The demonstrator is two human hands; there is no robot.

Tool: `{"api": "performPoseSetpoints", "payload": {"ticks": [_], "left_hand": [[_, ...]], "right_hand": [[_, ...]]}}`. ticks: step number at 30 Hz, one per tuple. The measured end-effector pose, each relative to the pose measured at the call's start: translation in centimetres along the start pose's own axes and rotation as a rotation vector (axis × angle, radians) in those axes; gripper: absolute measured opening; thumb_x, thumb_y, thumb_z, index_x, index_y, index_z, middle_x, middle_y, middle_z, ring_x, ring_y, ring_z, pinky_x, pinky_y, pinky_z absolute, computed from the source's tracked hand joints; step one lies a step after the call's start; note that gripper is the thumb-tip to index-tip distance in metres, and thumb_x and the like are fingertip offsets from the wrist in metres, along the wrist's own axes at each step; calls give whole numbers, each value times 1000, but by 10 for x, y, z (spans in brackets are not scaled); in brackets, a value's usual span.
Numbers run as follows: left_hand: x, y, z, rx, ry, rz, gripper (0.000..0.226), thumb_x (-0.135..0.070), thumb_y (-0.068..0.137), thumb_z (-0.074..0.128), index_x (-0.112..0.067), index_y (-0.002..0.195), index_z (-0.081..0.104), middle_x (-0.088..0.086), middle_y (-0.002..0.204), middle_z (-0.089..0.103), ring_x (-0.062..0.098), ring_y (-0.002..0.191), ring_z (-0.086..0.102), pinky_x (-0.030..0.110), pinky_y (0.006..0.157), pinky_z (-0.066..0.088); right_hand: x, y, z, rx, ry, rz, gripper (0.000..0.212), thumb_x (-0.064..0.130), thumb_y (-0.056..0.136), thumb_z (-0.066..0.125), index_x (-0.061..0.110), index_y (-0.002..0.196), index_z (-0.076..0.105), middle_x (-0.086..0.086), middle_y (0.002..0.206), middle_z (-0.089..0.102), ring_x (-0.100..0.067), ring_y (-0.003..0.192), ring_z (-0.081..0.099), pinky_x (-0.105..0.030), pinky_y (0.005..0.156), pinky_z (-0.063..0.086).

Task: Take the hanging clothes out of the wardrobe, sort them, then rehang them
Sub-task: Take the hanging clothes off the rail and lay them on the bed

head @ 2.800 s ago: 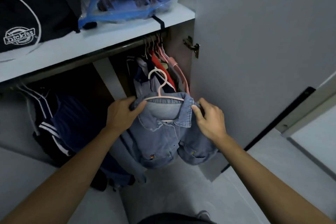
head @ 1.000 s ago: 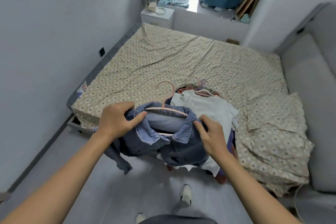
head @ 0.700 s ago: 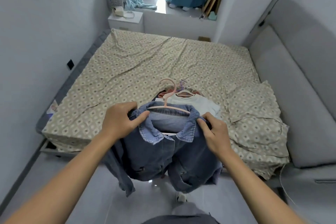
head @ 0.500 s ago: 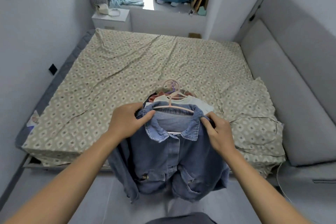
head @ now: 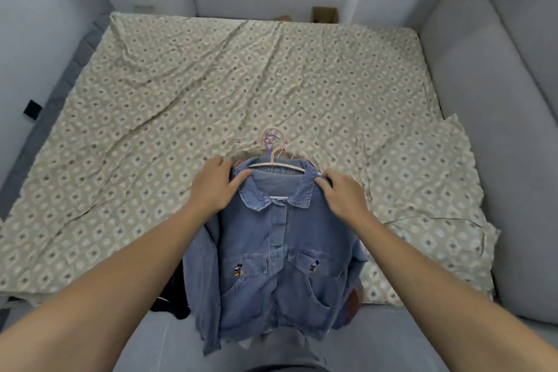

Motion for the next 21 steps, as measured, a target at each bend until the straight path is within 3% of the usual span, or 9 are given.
{"api": "performPoseSetpoints", "payload": {"ticks": [5, 10, 15, 21], "left_hand": [[-1, 47, 26, 80, 38, -151, 35, -37, 105, 51, -11, 128, 55, 13, 127, 51, 36, 120, 51, 47, 87, 49], [11, 24, 13, 98, 88, -200, 43, -41, 104, 48, -17, 139, 50, 10, 129, 51, 33, 116, 53, 50, 88, 51], [54, -39, -35, -1, 159, -292, 53, -49, 103, 45, -22, 148, 48, 7, 130, 53, 30, 122, 50, 47, 91, 46], [103, -167, -119, -226, 240, -440, 66, -58, 98, 33, -23, 152, 48, 7, 139, 55, 29, 127, 49, 46, 94, 44]], "right_hand": [[-9, 66, 23, 51, -52, 63, 17, 34, 106, 50, 18, 108, 57, -6, 112, 66, -33, 106, 61, -41, 75, 44], [35, 76, 41, 148, -140, -130, 33, 36, 103, 54, 17, 130, 53, -6, 127, 60, -31, 121, 53, -47, 96, 46], [122, 62, 52, 162, -216, -400, 47, 45, 104, 52, 17, 141, 49, -5, 136, 56, -29, 126, 50, -46, 102, 42], [243, 5, 73, 187, -184, -692, 55, 54, 104, 46, 21, 149, 46, -3, 141, 54, -28, 130, 47, -48, 105, 42]]}}
Point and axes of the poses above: each hand's wrist, its own y-axis towards the middle knuckle, its own z-axis out of the palm, x = y × z, the point moved 6 cm from there along y, towards the middle knuckle
